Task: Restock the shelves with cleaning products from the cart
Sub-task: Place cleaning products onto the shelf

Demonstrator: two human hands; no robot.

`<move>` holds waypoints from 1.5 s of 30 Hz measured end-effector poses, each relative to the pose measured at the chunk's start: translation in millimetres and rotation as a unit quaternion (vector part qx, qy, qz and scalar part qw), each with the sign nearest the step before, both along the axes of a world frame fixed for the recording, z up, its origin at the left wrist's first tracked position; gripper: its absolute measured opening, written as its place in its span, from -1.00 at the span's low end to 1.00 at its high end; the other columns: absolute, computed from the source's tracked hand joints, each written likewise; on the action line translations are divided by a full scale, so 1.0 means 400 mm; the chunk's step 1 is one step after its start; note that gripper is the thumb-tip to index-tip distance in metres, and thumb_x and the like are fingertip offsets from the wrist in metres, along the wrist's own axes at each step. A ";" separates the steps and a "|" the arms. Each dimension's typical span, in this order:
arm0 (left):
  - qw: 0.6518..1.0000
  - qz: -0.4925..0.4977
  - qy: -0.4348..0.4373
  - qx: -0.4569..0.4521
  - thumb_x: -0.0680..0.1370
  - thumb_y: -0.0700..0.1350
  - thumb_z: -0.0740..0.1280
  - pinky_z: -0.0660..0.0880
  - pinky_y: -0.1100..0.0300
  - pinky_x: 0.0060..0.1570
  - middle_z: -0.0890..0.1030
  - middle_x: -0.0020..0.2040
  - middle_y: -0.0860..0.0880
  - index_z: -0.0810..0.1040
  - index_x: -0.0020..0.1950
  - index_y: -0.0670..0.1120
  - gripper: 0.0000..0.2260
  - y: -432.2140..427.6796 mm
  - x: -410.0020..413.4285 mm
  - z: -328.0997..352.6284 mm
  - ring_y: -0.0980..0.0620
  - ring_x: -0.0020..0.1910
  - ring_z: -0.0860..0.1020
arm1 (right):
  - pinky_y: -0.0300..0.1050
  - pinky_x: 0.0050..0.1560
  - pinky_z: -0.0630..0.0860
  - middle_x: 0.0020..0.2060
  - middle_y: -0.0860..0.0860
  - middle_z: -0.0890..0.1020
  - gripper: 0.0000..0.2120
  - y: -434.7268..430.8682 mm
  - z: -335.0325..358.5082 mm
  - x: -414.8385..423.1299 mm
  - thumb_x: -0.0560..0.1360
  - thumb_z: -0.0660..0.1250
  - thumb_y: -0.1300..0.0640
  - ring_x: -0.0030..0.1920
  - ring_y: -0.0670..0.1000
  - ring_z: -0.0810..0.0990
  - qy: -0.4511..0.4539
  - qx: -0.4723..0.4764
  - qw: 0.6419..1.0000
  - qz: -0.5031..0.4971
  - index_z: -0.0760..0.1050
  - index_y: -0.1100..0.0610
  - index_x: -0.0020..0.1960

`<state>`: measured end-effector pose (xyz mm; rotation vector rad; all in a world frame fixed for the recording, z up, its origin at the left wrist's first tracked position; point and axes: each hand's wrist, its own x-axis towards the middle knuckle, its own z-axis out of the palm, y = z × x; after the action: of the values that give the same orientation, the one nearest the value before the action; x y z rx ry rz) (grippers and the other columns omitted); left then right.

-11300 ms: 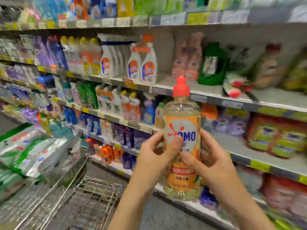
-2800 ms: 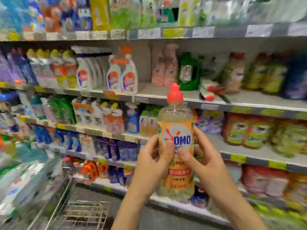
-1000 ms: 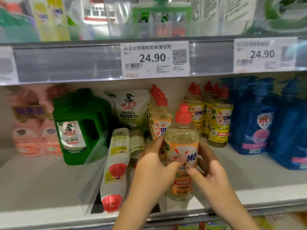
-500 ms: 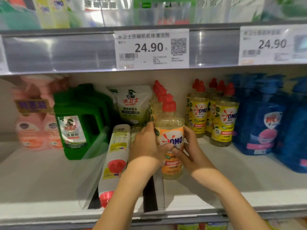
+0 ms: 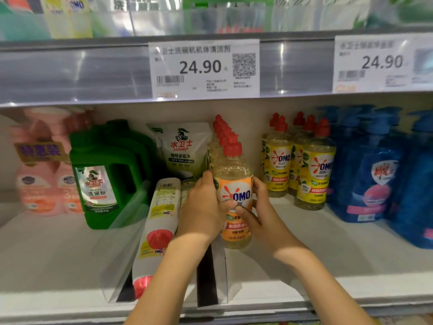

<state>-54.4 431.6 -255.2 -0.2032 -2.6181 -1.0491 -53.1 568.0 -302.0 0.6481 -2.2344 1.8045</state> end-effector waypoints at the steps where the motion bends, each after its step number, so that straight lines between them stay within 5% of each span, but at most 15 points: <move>1: 1.000 0.000 0.001 0.003 0.45 -0.06 0.46 0.48 -0.10 0.12 0.54 0.13 -0.08 0.37 0.20 -0.08 -0.59 0.000 -0.001 0.000 -0.10 0.15 0.50 | -0.39 0.06 0.48 0.21 -0.20 0.39 -0.51 -0.002 0.000 0.000 0.59 0.21 0.32 0.12 -0.39 0.48 0.001 0.003 1.000 -0.001 0.09 -0.09 0.32; 7: 0.998 -0.023 0.009 0.062 0.48 -0.12 0.43 0.45 -0.02 0.22 0.53 0.23 -0.05 0.39 0.31 -0.09 -0.56 -0.005 0.019 -0.005 -0.04 0.22 0.49 | -0.51 0.03 0.42 0.31 -0.09 0.37 -0.45 -0.004 0.022 0.022 0.56 0.29 0.24 0.12 -0.41 0.45 -0.025 -0.011 0.999 -0.022 0.09 -0.06 0.41; 9: 0.995 -0.009 0.039 0.095 0.50 -0.11 0.41 0.45 0.20 0.14 0.51 0.22 0.05 0.37 0.36 -0.06 -0.54 -0.009 0.045 -0.008 0.07 0.18 0.48 | -0.62 0.06 0.29 0.37 -0.14 0.28 -0.34 0.006 0.025 0.046 0.55 0.32 0.14 0.25 -0.31 0.35 -0.013 0.000 0.998 -0.068 0.03 -0.01 0.51; 12: 0.981 -0.019 0.067 0.178 0.49 -0.09 0.42 0.42 0.52 -0.12 0.52 0.09 0.21 0.44 0.17 0.17 -0.68 -0.021 0.109 -0.019 0.29 0.01 0.51 | -0.40 0.28 0.28 0.37 -0.24 0.31 -0.39 0.031 0.010 0.112 0.50 0.35 0.02 0.35 -0.24 0.30 0.024 -0.020 0.993 -0.116 0.13 -0.22 0.43; 17: 0.977 -0.035 0.060 0.200 0.48 -0.03 0.41 0.50 0.47 -0.14 0.59 0.02 0.25 0.51 0.15 0.13 -0.74 -0.030 0.215 -0.029 0.35 0.00 0.56 | -0.39 0.17 0.47 0.16 -0.40 0.50 -0.60 0.054 0.010 0.221 0.35 0.33 -0.21 0.24 -0.33 0.44 0.042 -0.062 0.993 -0.087 0.37 -0.31 0.18; 24: 0.960 0.024 0.045 0.275 0.48 -0.10 0.41 0.53 0.40 -0.22 0.67 -0.02 0.13 0.59 0.13 0.01 -0.77 -0.056 0.379 -0.071 0.26 -0.01 0.61 | -0.45 0.06 0.46 0.10 -0.26 0.59 -0.59 0.044 0.016 0.305 0.36 0.39 -0.05 0.16 -0.25 0.54 0.037 -0.132 0.990 0.013 0.47 -0.11 0.20; 28: 0.945 0.080 0.048 0.313 0.47 -0.11 0.40 0.50 0.43 -0.16 0.68 0.00 0.10 0.60 0.11 0.00 -0.78 -0.098 0.502 -0.098 0.19 -0.02 0.64 | -0.40 0.04 0.49 0.06 -0.16 0.64 -0.67 -0.010 -0.014 0.353 0.37 0.50 -0.03 0.13 -0.14 0.59 0.004 -0.133 0.985 0.107 0.55 -0.15 0.11; 34: 0.919 0.203 0.073 0.329 0.41 -0.05 0.41 0.49 0.44 -0.14 0.68 0.02 0.06 0.59 0.12 -0.03 -0.71 -0.183 0.700 -0.128 0.19 -0.02 0.64 | -0.37 0.03 0.50 0.02 -0.16 0.65 -0.69 -0.138 -0.038 0.447 0.32 0.38 -0.06 0.09 -0.15 0.60 -0.039 -0.122 0.966 0.224 0.56 -0.16 0.07; 45: 0.851 0.382 0.137 0.333 0.48 -0.15 0.42 0.50 0.43 -0.18 0.67 -0.01 0.09 0.59 0.10 0.01 -0.79 -0.367 1.144 -0.156 0.17 -0.06 0.64 | -0.34 -0.02 0.52 -0.02 -0.06 0.66 -0.66 -0.469 -0.041 0.758 0.32 0.40 -0.04 0.04 -0.06 0.62 -0.068 -0.088 0.897 0.427 0.56 -0.15 0.09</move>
<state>403.1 284.7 -317.7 0.7286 -1.6562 -1.3700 250.2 380.5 -318.5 1.6999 -1.9491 2.4356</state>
